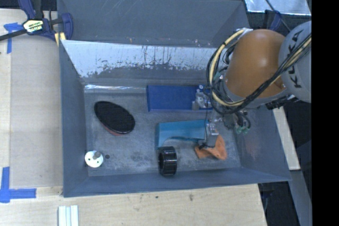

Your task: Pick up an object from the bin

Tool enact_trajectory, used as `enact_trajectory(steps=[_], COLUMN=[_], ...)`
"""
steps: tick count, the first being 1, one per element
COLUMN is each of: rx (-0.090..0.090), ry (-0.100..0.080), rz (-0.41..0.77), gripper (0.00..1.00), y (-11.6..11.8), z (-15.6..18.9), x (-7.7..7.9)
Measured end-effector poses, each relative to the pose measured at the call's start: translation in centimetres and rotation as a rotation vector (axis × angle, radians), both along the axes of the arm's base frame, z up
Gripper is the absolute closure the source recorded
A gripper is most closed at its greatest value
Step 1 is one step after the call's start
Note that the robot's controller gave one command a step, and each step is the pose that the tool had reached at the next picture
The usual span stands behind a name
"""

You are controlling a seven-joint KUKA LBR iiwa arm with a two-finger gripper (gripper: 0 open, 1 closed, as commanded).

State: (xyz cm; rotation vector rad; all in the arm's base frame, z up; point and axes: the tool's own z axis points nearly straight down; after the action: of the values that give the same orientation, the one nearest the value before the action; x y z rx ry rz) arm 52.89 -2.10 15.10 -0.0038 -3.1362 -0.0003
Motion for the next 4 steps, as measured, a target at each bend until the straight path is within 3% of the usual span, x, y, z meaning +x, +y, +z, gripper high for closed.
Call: enact_trajectory(steps=[1, 2, 3, 4], rx=[0.0, -0.002, -0.001, -0.001], ry=[-0.009, -0.006, -0.011, -0.009], rz=[0.001, -0.062, -0.071, -0.155], gripper=[0.0, 0.0, 0.0, 0.0], y=[0.0, 1.9, 2.0, 3.6], z=[0.5, -6.6, -6.7, -5.4], x=[0.2, 3.3, 3.4, 1.6])
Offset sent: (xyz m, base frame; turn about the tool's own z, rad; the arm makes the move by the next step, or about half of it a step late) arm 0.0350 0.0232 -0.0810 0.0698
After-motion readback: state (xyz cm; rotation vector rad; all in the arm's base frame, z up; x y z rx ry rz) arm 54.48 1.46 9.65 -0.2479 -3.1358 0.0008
